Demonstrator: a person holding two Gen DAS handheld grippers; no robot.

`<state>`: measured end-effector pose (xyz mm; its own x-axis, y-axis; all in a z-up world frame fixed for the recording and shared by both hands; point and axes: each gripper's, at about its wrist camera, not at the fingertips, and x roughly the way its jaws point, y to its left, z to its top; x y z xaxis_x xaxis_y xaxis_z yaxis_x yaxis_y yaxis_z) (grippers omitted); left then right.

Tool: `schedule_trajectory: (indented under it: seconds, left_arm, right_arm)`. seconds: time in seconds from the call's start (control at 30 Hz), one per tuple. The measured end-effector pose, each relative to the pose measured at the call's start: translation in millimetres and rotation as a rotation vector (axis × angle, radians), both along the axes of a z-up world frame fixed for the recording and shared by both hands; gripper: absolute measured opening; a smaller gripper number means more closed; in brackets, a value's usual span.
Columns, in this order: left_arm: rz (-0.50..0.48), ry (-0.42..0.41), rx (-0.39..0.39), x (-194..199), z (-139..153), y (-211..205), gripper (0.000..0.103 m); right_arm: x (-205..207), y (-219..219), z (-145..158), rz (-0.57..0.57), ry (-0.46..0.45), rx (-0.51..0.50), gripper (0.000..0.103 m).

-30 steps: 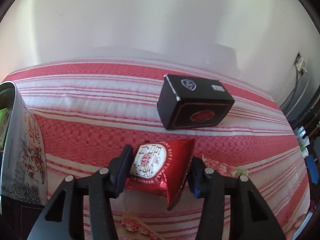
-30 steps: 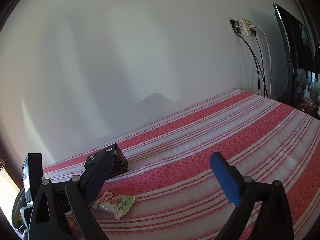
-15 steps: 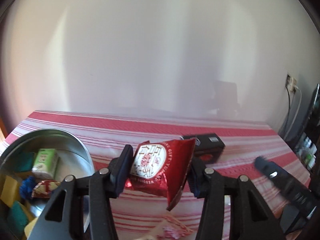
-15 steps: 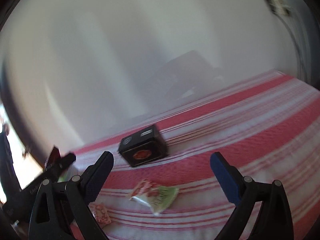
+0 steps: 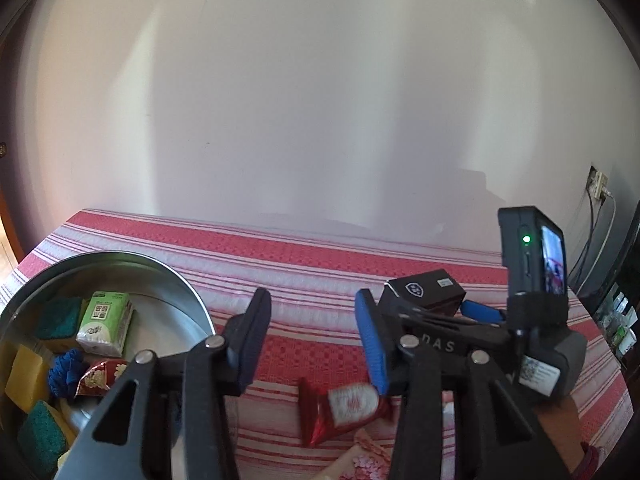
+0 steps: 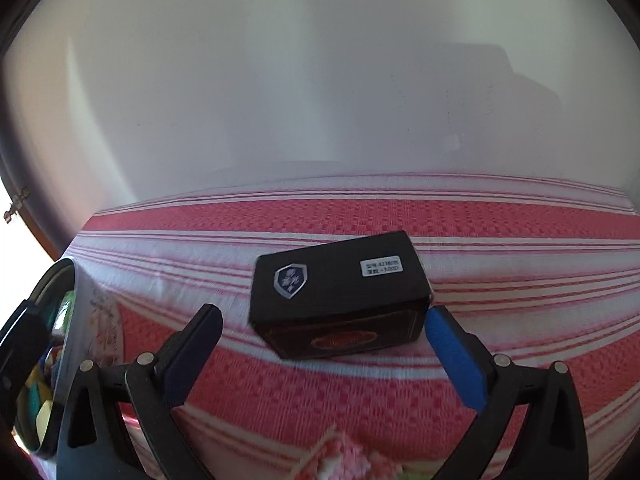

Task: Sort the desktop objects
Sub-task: 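Lift the red packet with the left tool while the right tool grasps the black box, then carry the red packet and black box over the silver tin with both tools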

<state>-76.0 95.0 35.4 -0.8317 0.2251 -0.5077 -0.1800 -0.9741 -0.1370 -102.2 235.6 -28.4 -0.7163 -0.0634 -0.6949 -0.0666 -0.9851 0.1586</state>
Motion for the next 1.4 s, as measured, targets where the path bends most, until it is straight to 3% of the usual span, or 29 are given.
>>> schedule_trajectory:
  seconds: [0.1, 0.17, 0.27, 0.37, 0.4, 0.53, 0.67, 0.7, 0.8, 0.87, 0.93, 1.0, 1.1, 1.17, 1.33, 1.4]
  left_arm:
    - [0.004, -0.047, 0.002, -7, -4, -2, 0.043]
    - [-0.027, -0.082, 0.008, -9, -8, 1, 0.052]
    - [-0.06, -0.098, -0.032, -8, -13, 11, 0.068]
    - [-0.121, -0.122, -0.085, -8, -19, 25, 0.074]
    - [-0.153, -0.144, -0.121, -8, -24, 33, 0.079]
    - [-0.211, -0.179, -0.245, -7, -39, 55, 0.085]
    - [-0.214, -0.239, -0.348, -12, -57, 66, 0.089]
    - [-0.213, -0.262, -0.368, -15, -63, 67, 0.095]
    - [-0.212, -0.249, -0.459, -13, -73, 76, 0.096]
    - [-0.19, -0.224, -0.502, -13, -78, 80, 0.093]
    - [-0.17, -0.201, -0.507, -12, -75, 77, 0.079]
    - [-0.127, -0.179, -0.486, -13, -67, 66, 0.053]
    - [-0.127, -0.166, -0.423, -17, -56, 53, 0.031]
    - [-0.14, -0.153, -0.429, -17, -55, 54, 0.03]
    - [-0.14, -0.078, -0.563, -9, -58, 72, 0.03]
    - [-0.111, 0.021, -0.614, 1, -51, 76, 0.032]
  right_arm:
    - [-4, -2, -11, -0.024, -0.017, 0.058, 0.102]
    - [-1, 2, -13, -0.03, -0.016, 0.043, 0.094]
    - [10, 13, -11, -0.09, 0.013, 0.037, 0.094]
    - [29, 31, -1, -0.145, 0.064, -0.007, 0.094]
    - [35, 38, 3, -0.163, 0.079, -0.031, 0.094]
    - [65, 65, 14, -0.197, 0.132, -0.138, 0.094]
    - [96, 78, 16, -0.252, 0.176, -0.156, 0.094]
    - [98, 86, 18, -0.259, 0.18, -0.171, 0.094]
    - [100, 94, 15, -0.274, 0.193, -0.226, 0.094]
    - [96, 96, 18, -0.269, 0.196, -0.237, 0.094]
    - [97, 92, 17, -0.272, 0.201, -0.213, 0.094]
    - [97, 89, 18, -0.271, 0.205, -0.195, 0.094]
    - [99, 88, 17, -0.27, 0.207, -0.176, 0.094]
    - [99, 87, 15, -0.268, 0.201, -0.168, 0.094]
    - [99, 94, 14, -0.279, 0.195, -0.19, 0.094]
    - [102, 96, 15, -0.279, 0.197, -0.2, 0.094]
